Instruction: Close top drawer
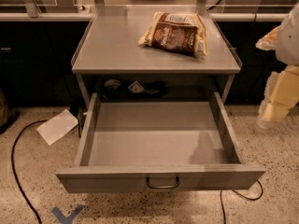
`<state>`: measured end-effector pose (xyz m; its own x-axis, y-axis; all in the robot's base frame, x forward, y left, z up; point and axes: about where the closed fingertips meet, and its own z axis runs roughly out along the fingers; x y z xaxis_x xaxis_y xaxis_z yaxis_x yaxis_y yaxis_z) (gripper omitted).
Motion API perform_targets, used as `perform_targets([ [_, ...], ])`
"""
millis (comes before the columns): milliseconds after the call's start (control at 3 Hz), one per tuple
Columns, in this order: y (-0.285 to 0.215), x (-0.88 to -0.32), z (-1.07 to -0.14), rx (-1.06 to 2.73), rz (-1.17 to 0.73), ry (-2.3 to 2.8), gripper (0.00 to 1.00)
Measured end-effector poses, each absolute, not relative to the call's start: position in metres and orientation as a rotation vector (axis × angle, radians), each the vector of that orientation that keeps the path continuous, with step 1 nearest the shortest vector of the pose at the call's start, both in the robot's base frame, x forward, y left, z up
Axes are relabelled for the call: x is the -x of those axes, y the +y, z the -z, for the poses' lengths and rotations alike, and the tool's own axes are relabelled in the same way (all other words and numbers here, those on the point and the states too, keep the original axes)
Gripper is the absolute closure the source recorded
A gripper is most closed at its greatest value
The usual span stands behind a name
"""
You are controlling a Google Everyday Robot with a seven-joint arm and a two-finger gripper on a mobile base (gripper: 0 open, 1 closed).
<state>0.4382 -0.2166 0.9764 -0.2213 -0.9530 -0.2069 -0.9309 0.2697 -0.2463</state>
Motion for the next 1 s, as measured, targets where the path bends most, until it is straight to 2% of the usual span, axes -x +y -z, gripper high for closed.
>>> perform_targets([
  [333, -0.217, -0.438, -0.976, 1.724, 0.099, 2.231, 0.0],
  [1000, -0.21, -0.41, -0.918, 1.7, -0.011, 2.262, 0.0],
])
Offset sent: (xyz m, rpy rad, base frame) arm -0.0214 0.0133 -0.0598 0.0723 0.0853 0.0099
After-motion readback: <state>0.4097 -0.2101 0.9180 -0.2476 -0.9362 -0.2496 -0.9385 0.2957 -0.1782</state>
